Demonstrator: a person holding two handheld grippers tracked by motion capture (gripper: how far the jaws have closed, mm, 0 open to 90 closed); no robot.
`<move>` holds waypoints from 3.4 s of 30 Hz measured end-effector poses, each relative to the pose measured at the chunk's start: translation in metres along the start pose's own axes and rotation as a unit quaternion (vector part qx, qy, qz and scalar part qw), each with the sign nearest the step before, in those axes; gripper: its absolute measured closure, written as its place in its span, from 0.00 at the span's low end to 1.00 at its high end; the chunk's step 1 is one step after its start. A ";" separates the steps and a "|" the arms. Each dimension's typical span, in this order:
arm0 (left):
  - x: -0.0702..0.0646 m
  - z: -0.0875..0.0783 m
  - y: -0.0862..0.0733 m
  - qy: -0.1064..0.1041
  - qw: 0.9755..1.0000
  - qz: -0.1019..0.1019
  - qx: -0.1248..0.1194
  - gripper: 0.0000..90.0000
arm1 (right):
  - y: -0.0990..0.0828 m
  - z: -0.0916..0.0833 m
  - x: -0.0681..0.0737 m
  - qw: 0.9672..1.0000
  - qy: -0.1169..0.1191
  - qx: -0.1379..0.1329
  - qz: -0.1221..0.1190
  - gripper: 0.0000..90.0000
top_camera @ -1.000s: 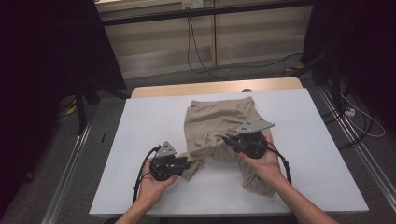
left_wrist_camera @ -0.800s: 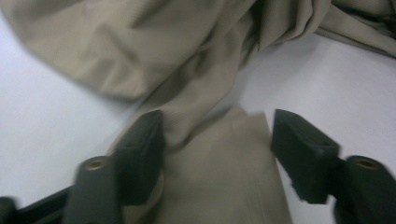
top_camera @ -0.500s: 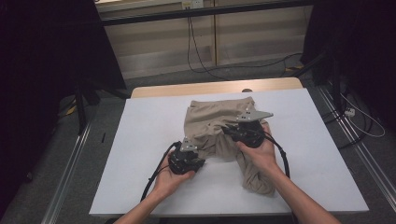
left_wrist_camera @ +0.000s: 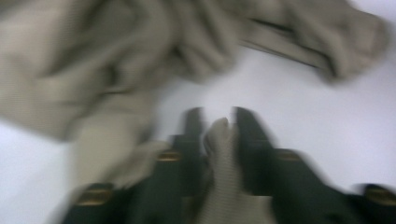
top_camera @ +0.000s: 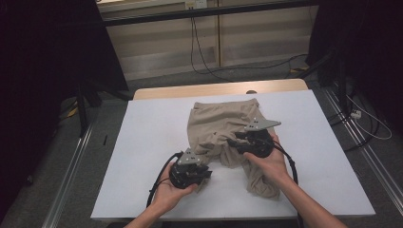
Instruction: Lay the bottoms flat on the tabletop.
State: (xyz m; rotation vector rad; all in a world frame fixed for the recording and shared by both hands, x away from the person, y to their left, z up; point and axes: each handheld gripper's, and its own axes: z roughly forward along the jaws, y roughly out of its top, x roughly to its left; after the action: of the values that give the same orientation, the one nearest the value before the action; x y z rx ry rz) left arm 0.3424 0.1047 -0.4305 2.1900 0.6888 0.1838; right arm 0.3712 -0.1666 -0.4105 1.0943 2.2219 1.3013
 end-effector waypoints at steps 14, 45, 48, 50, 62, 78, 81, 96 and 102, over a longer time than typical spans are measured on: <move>0.029 0.022 -0.005 0.052 0.997 -0.012 0.049 0.79 | -0.027 -0.025 0.011 0.999 0.026 0.029 -0.015 0.57; 0.015 -0.025 -0.004 0.031 0.998 -0.024 -0.053 0.26 | -0.027 0.020 0.063 0.989 0.114 0.083 -0.053 0.56; 0.027 -0.023 -0.007 0.045 0.997 -0.037 -0.057 0.21 | -0.027 0.024 0.069 0.987 0.132 0.081 -0.036 0.30; 0.032 -0.022 -0.008 0.053 0.996 -0.045 -0.056 0.21 | -0.027 0.026 0.075 0.986 0.144 0.082 -0.036 0.26; 0.030 -0.016 -0.009 0.056 0.997 -0.033 -0.045 0.19 | -0.039 0.047 0.109 0.982 0.097 0.108 -0.125 0.37; 0.025 -0.014 -0.010 0.049 0.998 -0.033 -0.036 0.25 | -0.046 0.009 0.089 0.981 0.117 0.105 -0.116 0.85; 0.021 -0.012 -0.008 0.053 0.997 -0.030 -0.036 0.30 | -0.051 0.000 0.089 0.980 0.121 0.108 -0.112 0.85; 0.008 -0.008 -0.008 0.012 0.999 -0.026 -0.035 0.36 | -0.075 -0.045 0.108 0.972 0.162 0.127 -0.113 0.85; 0.007 -0.009 -0.008 0.002 0.999 -0.026 -0.035 0.47 | -0.085 -0.064 0.121 0.965 0.184 0.137 -0.126 0.85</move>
State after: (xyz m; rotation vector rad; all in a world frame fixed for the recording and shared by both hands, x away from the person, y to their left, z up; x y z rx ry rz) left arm 0.3421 0.1188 -0.4308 2.1025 0.7299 0.1825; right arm 0.2159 -0.1364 -0.4393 0.6568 2.7762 1.1886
